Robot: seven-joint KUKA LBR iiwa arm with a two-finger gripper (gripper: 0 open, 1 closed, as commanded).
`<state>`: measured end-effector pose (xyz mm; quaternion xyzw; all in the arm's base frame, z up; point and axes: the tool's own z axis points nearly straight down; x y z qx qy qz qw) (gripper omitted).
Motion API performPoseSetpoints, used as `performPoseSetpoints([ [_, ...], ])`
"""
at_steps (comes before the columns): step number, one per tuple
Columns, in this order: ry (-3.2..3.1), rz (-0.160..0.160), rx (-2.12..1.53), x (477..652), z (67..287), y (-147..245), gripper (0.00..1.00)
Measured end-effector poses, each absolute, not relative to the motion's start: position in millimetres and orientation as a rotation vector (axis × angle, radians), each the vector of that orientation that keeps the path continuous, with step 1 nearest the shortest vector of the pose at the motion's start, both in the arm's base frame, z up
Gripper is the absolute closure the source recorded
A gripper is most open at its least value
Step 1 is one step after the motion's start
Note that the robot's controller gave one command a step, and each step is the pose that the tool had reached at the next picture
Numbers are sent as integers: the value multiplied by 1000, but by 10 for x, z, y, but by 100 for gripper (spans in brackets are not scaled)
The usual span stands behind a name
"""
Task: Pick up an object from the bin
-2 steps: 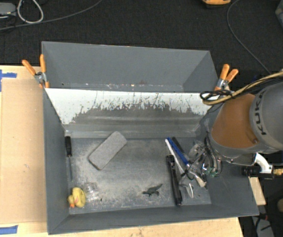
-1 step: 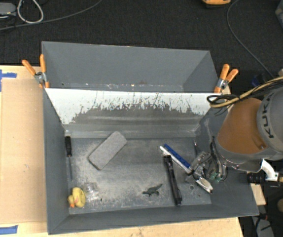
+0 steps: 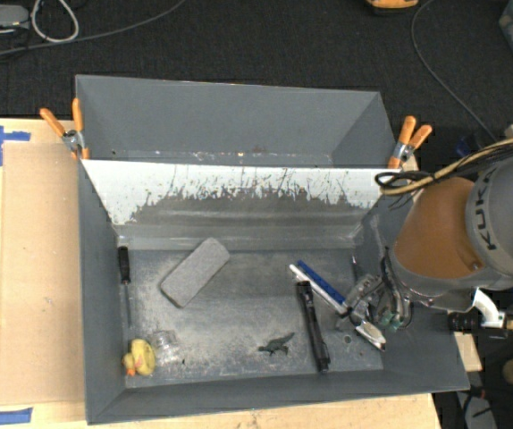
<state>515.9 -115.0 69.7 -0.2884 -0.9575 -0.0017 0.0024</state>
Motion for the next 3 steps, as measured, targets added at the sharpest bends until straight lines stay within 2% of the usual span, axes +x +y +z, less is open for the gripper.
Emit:
performPoseSetpoints([
  [1,-2998,-5,-900,5138,828,-1146,100],
  [2,-3002,-6,-897,5149,1085,-1151,100],
  [3,-3003,-7,-894,5149,1237,-1148,100],
])
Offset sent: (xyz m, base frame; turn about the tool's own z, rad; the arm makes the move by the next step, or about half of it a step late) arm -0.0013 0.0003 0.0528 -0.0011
